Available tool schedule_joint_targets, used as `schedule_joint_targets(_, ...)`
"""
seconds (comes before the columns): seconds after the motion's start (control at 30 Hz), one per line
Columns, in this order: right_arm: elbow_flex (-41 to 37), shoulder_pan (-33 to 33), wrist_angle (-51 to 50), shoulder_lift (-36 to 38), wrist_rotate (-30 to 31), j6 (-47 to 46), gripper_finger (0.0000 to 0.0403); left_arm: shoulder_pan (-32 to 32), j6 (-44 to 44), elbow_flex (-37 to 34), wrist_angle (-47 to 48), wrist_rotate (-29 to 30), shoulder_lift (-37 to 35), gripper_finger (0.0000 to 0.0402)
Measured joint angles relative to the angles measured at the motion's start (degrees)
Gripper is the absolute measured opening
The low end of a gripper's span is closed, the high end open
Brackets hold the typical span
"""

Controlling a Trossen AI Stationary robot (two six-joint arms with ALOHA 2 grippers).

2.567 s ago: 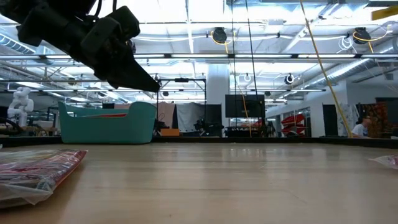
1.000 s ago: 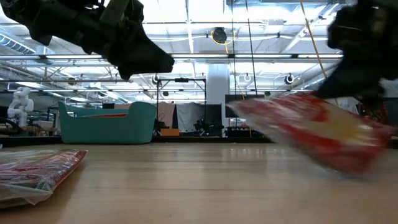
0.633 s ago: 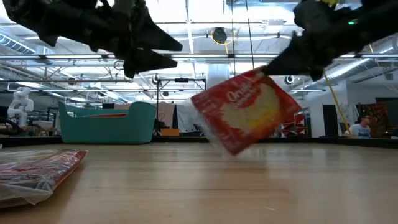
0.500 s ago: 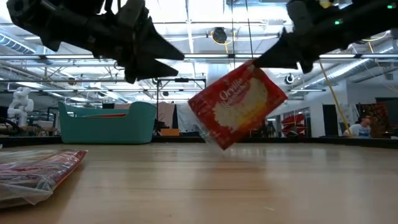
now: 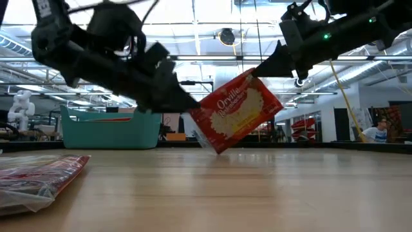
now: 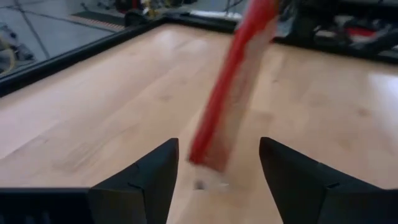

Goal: Sort popcorn bags into baskets
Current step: Put the red popcorn bag into the green bin

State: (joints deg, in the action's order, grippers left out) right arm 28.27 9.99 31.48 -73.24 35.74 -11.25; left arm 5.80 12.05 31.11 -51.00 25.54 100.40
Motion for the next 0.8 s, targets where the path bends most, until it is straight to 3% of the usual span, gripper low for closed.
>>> schedule_joint_targets(0.27, 0.0, -0.2, 0.0, -0.1, -0.8, 0.0, 0.0, -3.0, -1.8, 0.0, 0.2, -0.1, 2.4, 0.0219)
schedule_joint_targets(0.53, 0.0, -0.3, 0.5, -0.1, -1.4, -1.1, 0.0, -4.1, -4.5, 0.0, -3.2, -9.2, 2.4, 0.0211)
schedule_joint_targets(0.63, 0.0, -0.3, 0.3, -0.1, -1.6, -1.7, 0.0, -3.8, -6.1, 0.0, -3.2, -9.6, 2.4, 0.0174)
schedule_joint_targets(0.8, 0.0, -0.3, 0.0, -0.1, -3.3, -3.0, 0.0, -3.8, -7.5, 0.0, -2.9, -10.9, 2.4, 0.006)
